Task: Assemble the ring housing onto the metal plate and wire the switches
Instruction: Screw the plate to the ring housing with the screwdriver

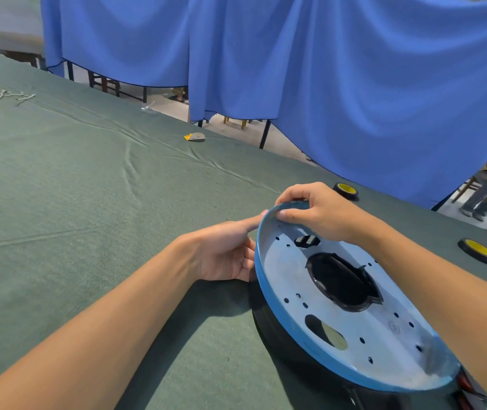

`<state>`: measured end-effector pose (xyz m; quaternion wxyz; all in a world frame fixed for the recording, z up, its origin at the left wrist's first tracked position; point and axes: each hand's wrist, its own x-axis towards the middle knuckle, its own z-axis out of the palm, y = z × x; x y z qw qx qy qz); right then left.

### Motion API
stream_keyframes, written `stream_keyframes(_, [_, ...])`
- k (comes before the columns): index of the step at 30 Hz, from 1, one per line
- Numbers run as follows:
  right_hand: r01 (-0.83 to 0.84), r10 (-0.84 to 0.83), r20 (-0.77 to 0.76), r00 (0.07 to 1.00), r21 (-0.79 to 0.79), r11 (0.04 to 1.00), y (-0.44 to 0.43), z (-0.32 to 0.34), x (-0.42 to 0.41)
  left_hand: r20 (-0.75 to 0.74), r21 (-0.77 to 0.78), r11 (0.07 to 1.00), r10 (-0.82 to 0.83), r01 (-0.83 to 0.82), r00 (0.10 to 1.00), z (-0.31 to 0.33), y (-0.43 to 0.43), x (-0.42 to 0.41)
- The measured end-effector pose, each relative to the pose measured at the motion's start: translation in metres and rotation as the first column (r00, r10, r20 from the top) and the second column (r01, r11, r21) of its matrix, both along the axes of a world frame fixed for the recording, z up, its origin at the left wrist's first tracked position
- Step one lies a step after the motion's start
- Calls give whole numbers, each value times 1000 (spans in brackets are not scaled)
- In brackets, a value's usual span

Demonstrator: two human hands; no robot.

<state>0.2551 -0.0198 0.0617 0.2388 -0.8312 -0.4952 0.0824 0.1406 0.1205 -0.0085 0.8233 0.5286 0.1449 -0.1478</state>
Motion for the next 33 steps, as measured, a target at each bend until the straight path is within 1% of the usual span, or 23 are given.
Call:
stream_keyframes(3, [16,-16,-12,1000,36,999,-1,4,0,-7,-34,999,-18,18,1000,-3,1,2])
stream_keyframes(5, [16,-16,-20,1000,19,1000,-2,6,-1,-5,-47,999,-23,23,1000,-3,1,2])
stream_keyframes(8, [-12,18,61,998,-101,995,-1,2,-4,-4,-46,999,-14,14,1000,-4,1,3])
stream_keyframes(10, [6,15,165,986,-127,992,-1,-1,-5,-5,-43,999,-13,13,1000,-4,1,2])
stream_keyframes(11, [25,0,230,973,-105,994,-2,-1,-6,-1,-42,999,-9,9,1000,-4,1,2])
stream_keyframes(13, [56,-56,336,940,10,998,-6,0,-8,3,-38,999,-3,3,1000,-4,1,2])
stream_keyframes(14, [47,-69,361,930,68,997,-9,1,-10,3,-32,999,-4,4,1000,-4,1,2])
stream_keyframes(15, [26,-57,371,927,90,996,-11,1,-12,3,-27,1000,-7,7,1000,-4,1,2])
stream_keyframes(16, [-8,-20,367,930,76,997,-13,1,-15,2,-24,1000,-8,8,1000,-3,1,2])
stream_keyframes(18, [-66,66,352,934,-13,998,-16,-1,-20,1,-23,1000,0,0,1000,-3,0,1])
stream_keyframes(20, [-67,84,364,928,-57,996,-18,-6,-23,2,-12,1000,21,-21,1000,-1,-1,0])
stream_keyframes(24, [-46,49,348,936,-18,999,-21,-12,-27,8,23,999,48,-48,999,0,-2,-2])
stream_keyframes(29, [28,-25,321,947,-7,1000,-21,-9,-31,10,52,997,64,-64,998,1,-2,-2])
stream_keyframes(31, [54,-53,299,953,5,999,-20,-5,-33,12,45,997,57,-57,998,2,-1,-3])
stream_keyframes(33, [75,-69,274,959,-10,997,-21,0,-37,19,-7,999,44,-43,999,2,-1,-3])
